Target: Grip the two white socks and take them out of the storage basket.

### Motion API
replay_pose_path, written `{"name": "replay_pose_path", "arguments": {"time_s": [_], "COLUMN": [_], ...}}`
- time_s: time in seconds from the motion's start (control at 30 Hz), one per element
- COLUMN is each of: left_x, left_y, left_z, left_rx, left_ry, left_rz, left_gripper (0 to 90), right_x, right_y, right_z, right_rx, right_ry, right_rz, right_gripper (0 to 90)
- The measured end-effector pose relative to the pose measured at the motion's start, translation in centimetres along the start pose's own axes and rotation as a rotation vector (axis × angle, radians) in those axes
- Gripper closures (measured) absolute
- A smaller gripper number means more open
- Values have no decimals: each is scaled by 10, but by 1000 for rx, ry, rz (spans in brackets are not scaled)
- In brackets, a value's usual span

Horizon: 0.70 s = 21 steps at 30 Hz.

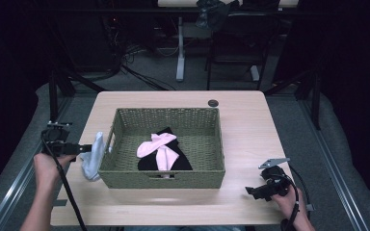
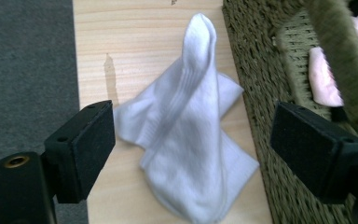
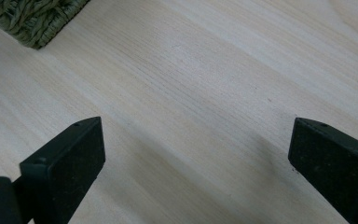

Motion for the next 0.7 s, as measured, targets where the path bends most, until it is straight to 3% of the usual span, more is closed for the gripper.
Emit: {"name": "replay_pose_path", "arguments": {"time_s": [0.03,0.13,0.3,0.53,0.7], "left_x": [4,14,18,12,2], "left_y": [-4,-19,-44,-80,-101], "left_z": [-1,-5,-13,-20,-21], "left_rx": [-5,-12,-14,-3,18], "left_ry": [10,31,59,97,102], "left_rz": [-8,-43,-49,-38,-27], "left_gripper": [122,105,91,78,70], "right_x": [-1,0,0,0,0], "right_y": [0,0,0,0,0], "right_z": [1,1,0,1,1], "right_rx": [-14,-5,2,-1,0], "right_ry": [-4,-5,-1,3,4], "right_rz": [-19,-9,1,-4,-4], "right_gripper": [31,32,32,32,32]}}
Point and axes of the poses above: each handheld gripper's, and its own axes: x roughly backward along the jaws, y roughly out of its top, z roughly to its left, the point moved 3 cm from there along -x, roughly forward along the jaws, and after that the axes turned 6 degrees about y, right-handed, at the moved point
